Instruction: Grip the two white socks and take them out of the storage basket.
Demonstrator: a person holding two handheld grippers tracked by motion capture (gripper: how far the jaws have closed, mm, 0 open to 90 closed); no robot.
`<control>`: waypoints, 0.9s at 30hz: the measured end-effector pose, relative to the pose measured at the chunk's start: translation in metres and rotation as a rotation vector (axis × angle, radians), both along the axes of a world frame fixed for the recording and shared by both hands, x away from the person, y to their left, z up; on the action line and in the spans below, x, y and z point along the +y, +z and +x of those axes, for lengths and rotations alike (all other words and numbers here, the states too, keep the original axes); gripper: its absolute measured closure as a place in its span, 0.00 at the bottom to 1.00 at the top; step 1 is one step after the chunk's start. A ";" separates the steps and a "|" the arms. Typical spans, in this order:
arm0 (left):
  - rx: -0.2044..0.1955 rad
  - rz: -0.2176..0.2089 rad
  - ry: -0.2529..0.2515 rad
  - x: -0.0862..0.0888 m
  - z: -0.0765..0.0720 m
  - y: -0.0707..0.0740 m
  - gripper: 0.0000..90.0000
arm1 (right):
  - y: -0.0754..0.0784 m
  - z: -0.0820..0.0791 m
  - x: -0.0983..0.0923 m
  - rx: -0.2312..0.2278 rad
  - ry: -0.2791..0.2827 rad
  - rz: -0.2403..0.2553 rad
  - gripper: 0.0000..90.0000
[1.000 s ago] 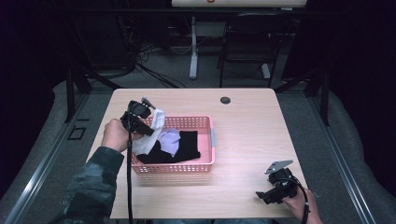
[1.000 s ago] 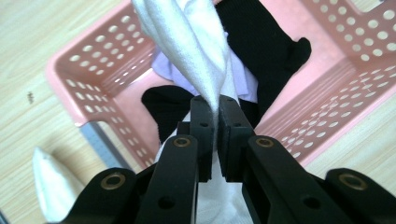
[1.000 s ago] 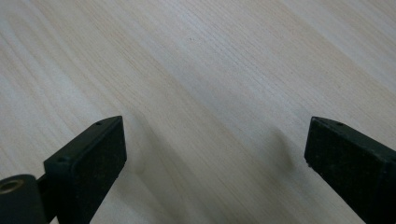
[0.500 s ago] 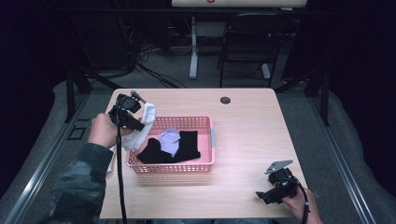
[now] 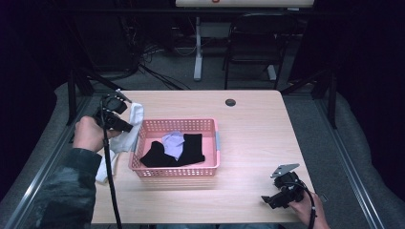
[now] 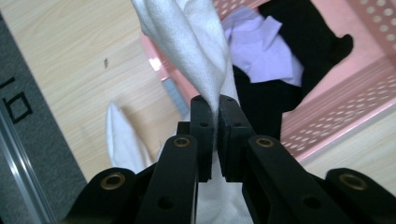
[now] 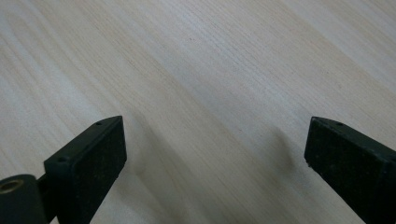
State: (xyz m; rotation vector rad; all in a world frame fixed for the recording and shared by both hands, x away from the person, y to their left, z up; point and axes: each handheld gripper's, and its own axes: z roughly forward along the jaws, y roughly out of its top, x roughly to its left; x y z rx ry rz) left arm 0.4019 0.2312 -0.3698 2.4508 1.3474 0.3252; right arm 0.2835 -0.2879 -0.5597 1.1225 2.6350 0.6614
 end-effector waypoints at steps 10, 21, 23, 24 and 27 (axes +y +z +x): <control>0.014 -0.003 0.093 0.039 -0.002 -0.012 0.96 | -0.001 0.000 0.000 0.001 -0.004 0.011 0.05; 0.032 -0.013 0.180 0.067 -0.001 -0.037 0.96 | 0.000 0.000 0.001 0.003 -0.005 0.008 0.05; 0.040 -0.023 0.189 0.070 -0.002 -0.044 0.96 | -0.001 0.000 0.000 0.002 -0.005 0.008 0.05; 0.046 -0.026 0.194 0.071 -0.002 -0.048 0.95 | -0.001 0.000 0.000 0.002 -0.006 0.008 0.05; 0.057 -0.031 0.200 0.074 -0.002 -0.060 0.95 | -0.001 0.000 0.001 0.003 -0.005 0.007 0.05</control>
